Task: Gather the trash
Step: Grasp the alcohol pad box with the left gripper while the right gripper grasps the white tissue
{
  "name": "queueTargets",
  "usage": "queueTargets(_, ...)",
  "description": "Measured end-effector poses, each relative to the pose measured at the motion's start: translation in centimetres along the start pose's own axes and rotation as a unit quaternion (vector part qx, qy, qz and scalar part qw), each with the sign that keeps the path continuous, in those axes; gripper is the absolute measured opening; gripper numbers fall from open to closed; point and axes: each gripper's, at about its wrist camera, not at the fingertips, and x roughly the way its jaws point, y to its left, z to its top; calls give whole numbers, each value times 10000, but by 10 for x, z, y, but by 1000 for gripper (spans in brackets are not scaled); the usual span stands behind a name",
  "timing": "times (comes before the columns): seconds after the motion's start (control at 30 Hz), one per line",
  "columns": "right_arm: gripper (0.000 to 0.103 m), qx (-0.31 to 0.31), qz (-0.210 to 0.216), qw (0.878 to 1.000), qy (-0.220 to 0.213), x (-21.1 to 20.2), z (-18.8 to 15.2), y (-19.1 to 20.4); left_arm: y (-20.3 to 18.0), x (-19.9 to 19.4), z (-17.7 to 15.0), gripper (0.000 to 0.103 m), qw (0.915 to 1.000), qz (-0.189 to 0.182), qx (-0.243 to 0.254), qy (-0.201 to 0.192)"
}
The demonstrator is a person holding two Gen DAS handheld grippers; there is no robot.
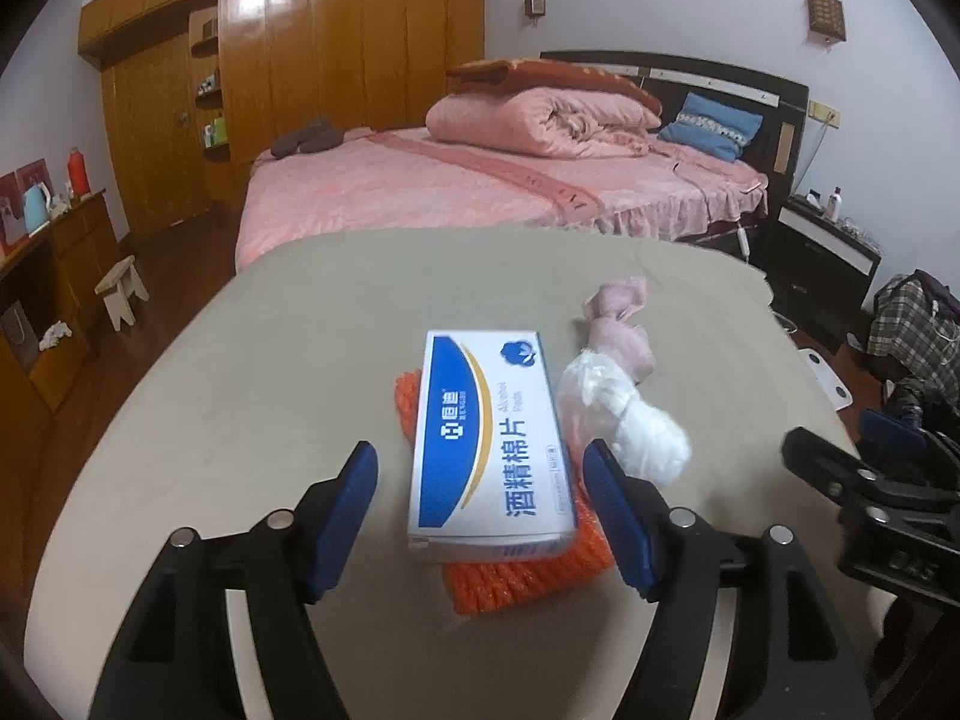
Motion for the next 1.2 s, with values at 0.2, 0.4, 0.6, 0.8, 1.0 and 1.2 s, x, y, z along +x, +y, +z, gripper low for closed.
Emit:
queueTargets(0.2,96,-89,11,10000,37,2,-2,4,12,4,-6,54,9995,-198,-227,20)
queueTargets(0.4,96,-172,80,9998,15,1,-3,14,27,-17,-6,54,9990,-62,-374,-236)
queueTargets(0.6,96,-224,206,9995,31,3,-3,28,49,-26,-11,54,9988,329,-286,-215)
queueTargets(0.8,96,-380,350,9987,2,6,1,51,74,-18,-22,54,9970,600,-481,-21)
queueTargets(1.0,96,-512,440,9977,63,20,8,74,84,-7,-28,54,9966,562,-572,176)
queueTargets(1.2,94,-577,446,9971,234,34,10,87,89,-2,-30,54,9957,529,-693,315)
